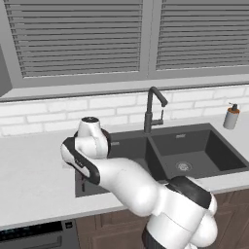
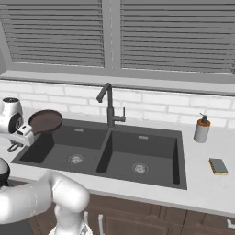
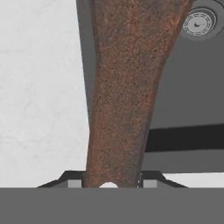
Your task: Pick the pan and sponge and place them into the sink. Then turn on the water.
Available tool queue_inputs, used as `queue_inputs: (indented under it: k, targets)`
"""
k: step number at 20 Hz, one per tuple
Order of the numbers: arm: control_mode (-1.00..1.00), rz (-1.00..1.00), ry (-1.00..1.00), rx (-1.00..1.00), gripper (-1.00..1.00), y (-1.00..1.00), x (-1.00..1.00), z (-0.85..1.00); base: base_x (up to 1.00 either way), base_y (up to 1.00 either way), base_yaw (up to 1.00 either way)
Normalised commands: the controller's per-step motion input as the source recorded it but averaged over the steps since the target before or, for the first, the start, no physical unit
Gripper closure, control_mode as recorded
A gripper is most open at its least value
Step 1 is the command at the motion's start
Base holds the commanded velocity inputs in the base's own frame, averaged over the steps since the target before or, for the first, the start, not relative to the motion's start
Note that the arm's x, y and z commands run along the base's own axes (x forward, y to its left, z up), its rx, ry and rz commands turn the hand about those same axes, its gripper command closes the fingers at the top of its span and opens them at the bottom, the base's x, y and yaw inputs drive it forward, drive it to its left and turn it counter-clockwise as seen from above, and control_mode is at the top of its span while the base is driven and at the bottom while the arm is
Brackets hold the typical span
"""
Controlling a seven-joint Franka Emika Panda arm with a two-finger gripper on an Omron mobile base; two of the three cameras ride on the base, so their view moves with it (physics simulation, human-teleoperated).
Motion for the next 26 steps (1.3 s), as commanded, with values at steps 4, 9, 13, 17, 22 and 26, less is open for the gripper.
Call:
queue_inputs:
  k: [4,9,13,17,22,26]
  targets:
    - [-1.00,-0.09,0.06,-0.02,1.00,-0.65,0.00,0.01,0.00,0.00,0.00]
    - [-1.00,-0.08,0.05,-0.04,1.00,-0.59,0.02,0.00,0.00,0.00,0.00]
    - [-1.00,-0.05,0.05,-0.02,1.00,-0.34,0.12,-0.03,0.00,0.00,0.00]
    - [-1.00,-0.04,0.05,0.00,1.00,-0.27,0.20,-0.16,0.00,0.00,0.00]
    - [-1.00,-0.05,0.04,0.00,1.00,-0.21,0.19,-0.25,0.00,0.00,0.00]
    - [-1.00,-0.06,0.00,0.00,1.00,-0.15,0.10,-0.30,0.00,0.00,0.00]
